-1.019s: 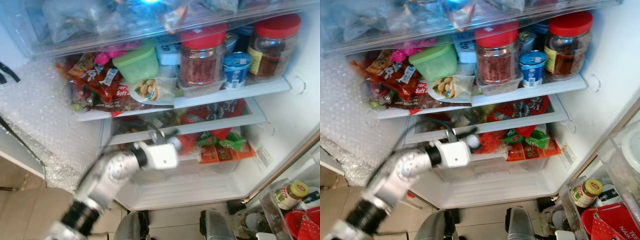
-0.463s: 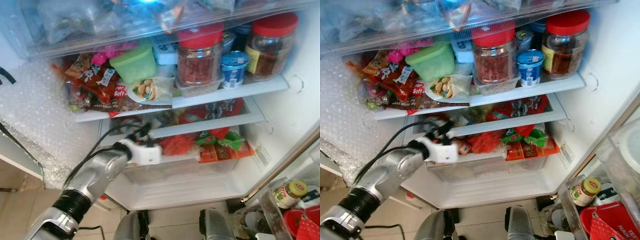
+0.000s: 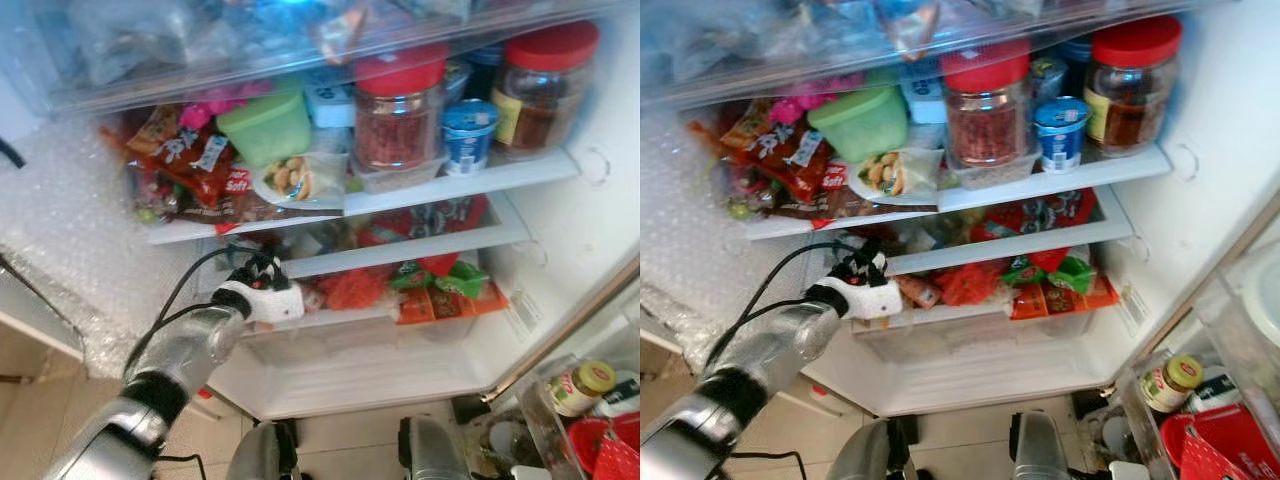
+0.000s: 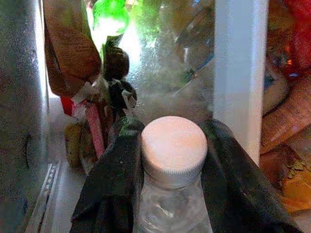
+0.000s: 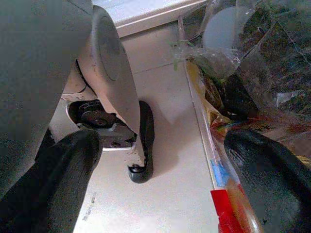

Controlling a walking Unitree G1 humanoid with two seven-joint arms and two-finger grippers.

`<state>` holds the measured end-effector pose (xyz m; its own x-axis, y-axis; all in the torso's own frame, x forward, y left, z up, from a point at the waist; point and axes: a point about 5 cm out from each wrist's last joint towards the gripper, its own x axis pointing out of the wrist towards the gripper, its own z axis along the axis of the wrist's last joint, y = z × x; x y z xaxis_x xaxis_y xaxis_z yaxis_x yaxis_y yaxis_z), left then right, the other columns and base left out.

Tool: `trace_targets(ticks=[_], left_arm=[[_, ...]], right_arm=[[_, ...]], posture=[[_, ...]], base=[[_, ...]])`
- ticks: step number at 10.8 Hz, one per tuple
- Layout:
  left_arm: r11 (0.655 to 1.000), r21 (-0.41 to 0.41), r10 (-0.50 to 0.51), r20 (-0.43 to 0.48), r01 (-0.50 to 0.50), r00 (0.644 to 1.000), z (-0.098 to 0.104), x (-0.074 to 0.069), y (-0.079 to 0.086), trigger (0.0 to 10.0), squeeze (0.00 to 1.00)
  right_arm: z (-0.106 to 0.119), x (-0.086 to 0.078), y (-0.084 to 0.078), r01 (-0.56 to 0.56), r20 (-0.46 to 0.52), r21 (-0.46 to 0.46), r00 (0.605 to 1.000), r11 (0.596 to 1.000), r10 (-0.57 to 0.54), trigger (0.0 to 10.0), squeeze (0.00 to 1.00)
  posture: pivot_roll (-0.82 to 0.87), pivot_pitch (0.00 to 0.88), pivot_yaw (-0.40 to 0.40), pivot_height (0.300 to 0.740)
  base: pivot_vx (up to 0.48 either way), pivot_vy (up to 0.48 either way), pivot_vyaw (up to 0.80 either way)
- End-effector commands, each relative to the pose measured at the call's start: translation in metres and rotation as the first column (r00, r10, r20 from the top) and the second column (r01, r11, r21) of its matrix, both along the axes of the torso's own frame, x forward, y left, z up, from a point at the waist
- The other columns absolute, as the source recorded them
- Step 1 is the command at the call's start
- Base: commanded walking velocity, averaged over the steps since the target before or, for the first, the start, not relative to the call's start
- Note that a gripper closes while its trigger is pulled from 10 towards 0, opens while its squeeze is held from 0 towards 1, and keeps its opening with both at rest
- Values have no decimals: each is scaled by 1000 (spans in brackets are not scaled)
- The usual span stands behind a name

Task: Restocking fridge

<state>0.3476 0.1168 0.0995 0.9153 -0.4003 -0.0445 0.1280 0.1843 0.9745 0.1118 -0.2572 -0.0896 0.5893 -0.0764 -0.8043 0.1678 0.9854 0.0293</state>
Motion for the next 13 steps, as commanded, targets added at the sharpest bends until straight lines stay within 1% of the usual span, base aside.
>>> trace_targets(ticks=[1,2,3,4,5,6,7,8,9,11,13], left_arm=[[1000,25,20,-34,-20,999,-11,-1,5,10000,0],[999,-5,46,-22,-46,999,-8,5,0,10000,0],[996,-57,73,-8,-73,997,-3,11,-4,10000,0],[988,-127,84,-30,-87,996,1,14,-9,10000,376],[977,-199,62,-72,-75,995,2,15,-14,10000,796],[967,-246,48,-89,-69,995,4,16,-17,10000,1000],[939,-338,22,-114,-60,993,10,17,-20,10000,1000],[911,-408,-6,-147,-55,989,14,19,-20,10000,1000],[909,-413,-11,-142,-49,990,16,20,-19,10000,1000],[887,-460,-27,-123,-33,992,24,22,-18,10000,1000],[846,-533,-61,-107,-5,992,32,23,-21,10000,1000]], right_arm=[[-2,-6,2,22,-13,11,1000,1000,-22,10000,0],[-2,-6,2,21,-13,11,1000,1000,-21,10000,0],[-2,-6,2,21,-13,11,1000,1000,-21,10000,0],[-2,-6,2,22,-12,11,1000,1000,-22,10000,0],[-2,-6,2,23,-13,11,1000,1000,-22,10000,0],[-3,-6,2,23,-14,10,1000,1000,-23,10000,0],[-3,-7,2,23,-17,9,1000,1000,-22,10000,0],[-3,-7,1,18,-24,7,1000,1000,-18,10000,0],[-3,-7,1,18,-23,7,1000,1000,-18,10000,0],[-3,-7,1,17,-24,6,1000,1000,-16,10000,0],[-3,-7,0,17,-27,2,999,1000,-17,10000,0]], posture=[[-166,145,146,627],[-164,145,146,627],[-168,144,146,627],[-171,144,147,627],[-170,145,148,627],[-172,147,149,627],[-168,149,148,627],[-164,149,147,627],[-163,149,146,627],[-162,148,145,627],[-161,148,144,627]], base=[[0,0,0],[0,0,0],[0,0,0],[0,0,0],[0,0,0],[0,0,0],[0,0,0],[0,0,0],[0,0,0],[0,0,0],[0,0,0]])
